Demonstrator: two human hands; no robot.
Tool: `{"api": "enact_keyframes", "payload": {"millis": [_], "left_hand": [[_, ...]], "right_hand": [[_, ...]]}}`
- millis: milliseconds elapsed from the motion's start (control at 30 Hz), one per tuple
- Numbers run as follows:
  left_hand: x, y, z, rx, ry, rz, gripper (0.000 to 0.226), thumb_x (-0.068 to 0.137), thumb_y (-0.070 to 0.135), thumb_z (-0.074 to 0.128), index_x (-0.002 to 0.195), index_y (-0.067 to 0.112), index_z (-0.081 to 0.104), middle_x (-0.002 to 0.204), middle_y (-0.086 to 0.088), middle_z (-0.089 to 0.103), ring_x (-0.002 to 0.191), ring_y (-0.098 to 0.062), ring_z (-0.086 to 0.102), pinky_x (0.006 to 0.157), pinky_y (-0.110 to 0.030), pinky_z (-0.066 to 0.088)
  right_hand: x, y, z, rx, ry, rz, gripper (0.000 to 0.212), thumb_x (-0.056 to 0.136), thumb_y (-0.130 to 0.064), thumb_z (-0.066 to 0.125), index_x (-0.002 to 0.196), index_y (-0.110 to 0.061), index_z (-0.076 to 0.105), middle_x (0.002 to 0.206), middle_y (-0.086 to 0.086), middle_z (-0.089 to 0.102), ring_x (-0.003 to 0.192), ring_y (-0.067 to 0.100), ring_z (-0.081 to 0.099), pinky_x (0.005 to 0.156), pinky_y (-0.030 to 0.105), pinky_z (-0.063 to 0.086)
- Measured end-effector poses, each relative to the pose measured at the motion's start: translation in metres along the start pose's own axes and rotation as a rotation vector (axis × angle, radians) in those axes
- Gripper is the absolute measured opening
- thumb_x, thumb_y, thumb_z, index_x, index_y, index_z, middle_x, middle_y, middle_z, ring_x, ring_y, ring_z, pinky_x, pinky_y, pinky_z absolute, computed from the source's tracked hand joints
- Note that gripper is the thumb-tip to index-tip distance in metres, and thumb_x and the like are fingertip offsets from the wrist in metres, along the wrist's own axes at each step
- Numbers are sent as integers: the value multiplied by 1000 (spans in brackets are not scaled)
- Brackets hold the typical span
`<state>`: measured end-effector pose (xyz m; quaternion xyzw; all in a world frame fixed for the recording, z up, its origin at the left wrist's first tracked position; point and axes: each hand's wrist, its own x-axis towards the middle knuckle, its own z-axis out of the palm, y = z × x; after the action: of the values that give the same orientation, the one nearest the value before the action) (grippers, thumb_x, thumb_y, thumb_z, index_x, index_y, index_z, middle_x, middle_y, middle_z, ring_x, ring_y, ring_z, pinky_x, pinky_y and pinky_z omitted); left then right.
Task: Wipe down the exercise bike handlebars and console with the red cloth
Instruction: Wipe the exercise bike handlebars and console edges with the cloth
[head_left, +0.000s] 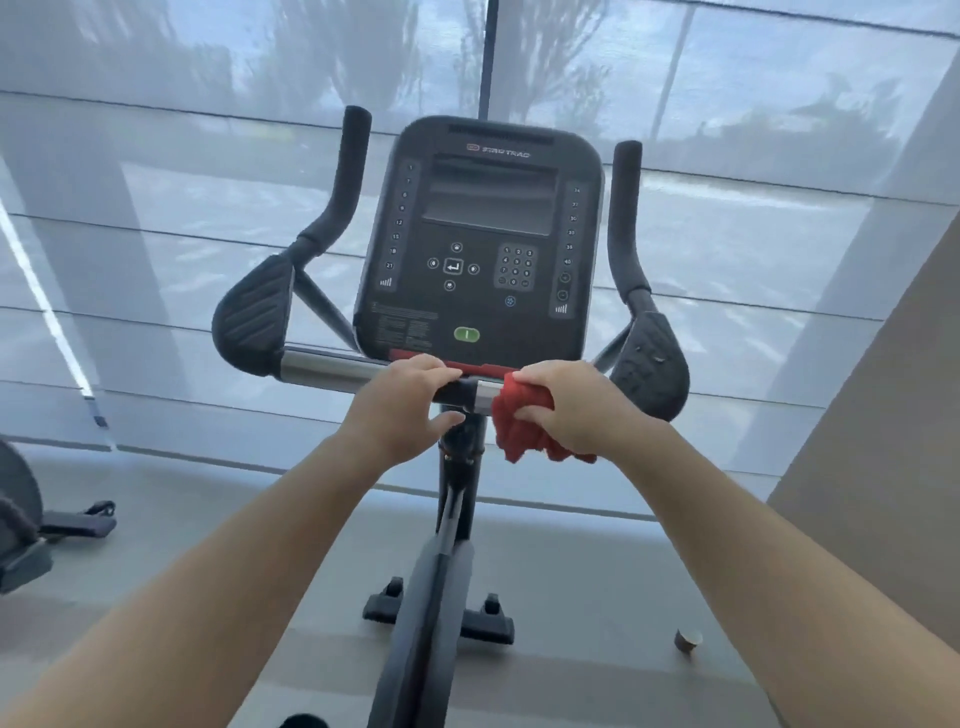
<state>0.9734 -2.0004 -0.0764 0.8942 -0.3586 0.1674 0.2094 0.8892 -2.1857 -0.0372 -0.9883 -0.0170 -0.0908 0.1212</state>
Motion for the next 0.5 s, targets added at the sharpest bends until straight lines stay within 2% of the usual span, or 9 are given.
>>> {"api": "enact_keyframes", "payload": {"millis": [67, 167, 233, 300, 367, 400, 433, 467, 500], "left_hand": [[-1, 12, 3, 48, -27, -45, 52, 84, 32, 64, 132, 18, 50, 128, 5, 53, 117, -16, 48, 96, -32, 43], [-4, 22, 4, 85, -70, -124, 57, 85, 28, 62, 138, 20, 43, 134, 7, 46, 122, -15, 44, 101, -31, 41], [-4, 23, 2, 93, -92, -149, 57, 86, 25, 62, 139, 21, 41, 135, 8, 45, 123, -14, 44, 101, -28, 39], [-1, 23, -1, 81, -102, -168, 57, 85, 23, 63, 137, 23, 43, 132, 9, 47, 120, -13, 47, 98, -26, 38], [0, 22, -1, 75, -104, -180, 57, 84, 22, 64, 137, 26, 44, 129, 11, 48, 117, -12, 48, 94, -24, 39], [-1, 22, 0, 73, -101, -180, 57, 83, 21, 64, 136, 26, 44, 129, 11, 48, 117, -12, 48, 93, -24, 39], [-2, 21, 2, 68, -94, -176, 58, 83, 21, 64, 137, 26, 44, 130, 11, 48, 117, -12, 48, 93, -24, 40], [-3, 20, 3, 64, -86, -169, 58, 83, 20, 64, 137, 25, 43, 132, 10, 47, 119, -12, 46, 95, -25, 40], [-4, 19, 4, 63, -81, -161, 59, 84, 20, 64, 138, 24, 42, 135, 10, 45, 122, -12, 45, 97, -26, 40]], "right_hand": [[-1, 10, 0, -24, 19, -46, 9, 85, -22, 59, 93, -18, 62, 95, 0, 65, 85, 23, 59, 80, 39, 51], [-2, 16, 0, 31, 44, -60, 5, 86, -22, 58, 84, -21, 62, 92, 1, 67, 86, 28, 59, 80, 40, 51], [2, 10, 3, 87, 69, -73, 9, 86, -22, 57, 81, -25, 64, 91, 0, 67, 87, 26, 58, 79, 34, 49], [10, -1, 6, 125, 78, -117, 12, 86, -22, 57, 86, -25, 68, 90, -2, 68, 84, 21, 57, 73, 27, 46], [19, -10, 9, 153, 44, -132, 15, 88, -20, 55, 87, -23, 69, 76, -8, 64, 66, 11, 55, 54, 7, 37], [21, -12, 10, 157, 27, -131, 16, 89, -18, 53, 86, -22, 69, 70, -12, 59, 60, 6, 52, 48, 5, 34], [21, -13, 12, 148, 19, -130, 16, 89, -17, 53, 86, -21, 68, 70, -12, 57, 61, 6, 52, 49, 4, 35], [19, -11, 13, 123, 26, -133, 13, 89, -17, 54, 89, -21, 66, 79, -9, 61, 71, 11, 55, 57, 6, 38], [16, -9, 13, 87, 38, -127, 13, 88, -18, 56, 97, -19, 66, 93, -4, 64, 86, 17, 57, 70, 16, 45]]}}
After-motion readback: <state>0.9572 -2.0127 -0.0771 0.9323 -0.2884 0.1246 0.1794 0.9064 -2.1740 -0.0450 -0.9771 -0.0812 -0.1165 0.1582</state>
